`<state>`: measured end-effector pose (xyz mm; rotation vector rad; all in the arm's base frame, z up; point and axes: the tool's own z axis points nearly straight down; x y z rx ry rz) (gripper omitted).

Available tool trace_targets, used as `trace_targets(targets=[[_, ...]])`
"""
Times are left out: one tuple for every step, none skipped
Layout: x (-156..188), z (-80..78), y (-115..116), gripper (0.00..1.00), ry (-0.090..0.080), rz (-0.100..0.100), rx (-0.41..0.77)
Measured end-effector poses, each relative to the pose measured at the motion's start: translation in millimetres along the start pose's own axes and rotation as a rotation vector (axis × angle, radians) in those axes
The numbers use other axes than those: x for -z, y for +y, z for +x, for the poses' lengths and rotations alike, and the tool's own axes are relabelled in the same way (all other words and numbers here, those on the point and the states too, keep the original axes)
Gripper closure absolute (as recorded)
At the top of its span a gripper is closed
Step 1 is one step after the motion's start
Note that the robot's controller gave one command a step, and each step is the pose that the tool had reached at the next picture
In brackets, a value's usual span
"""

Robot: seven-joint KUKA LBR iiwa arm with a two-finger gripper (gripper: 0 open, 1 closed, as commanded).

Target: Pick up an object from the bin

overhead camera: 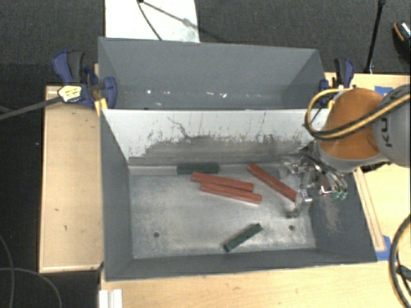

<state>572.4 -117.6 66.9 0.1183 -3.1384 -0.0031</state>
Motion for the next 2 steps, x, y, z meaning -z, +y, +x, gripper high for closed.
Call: trace_targets(targets=[[4.0, -0.8, -2.2, 1.0, -0.005, 0.003, 0.0], [195.9, -10.6, -16.2, 1.0, -0.011, 0.007, 0.331]])
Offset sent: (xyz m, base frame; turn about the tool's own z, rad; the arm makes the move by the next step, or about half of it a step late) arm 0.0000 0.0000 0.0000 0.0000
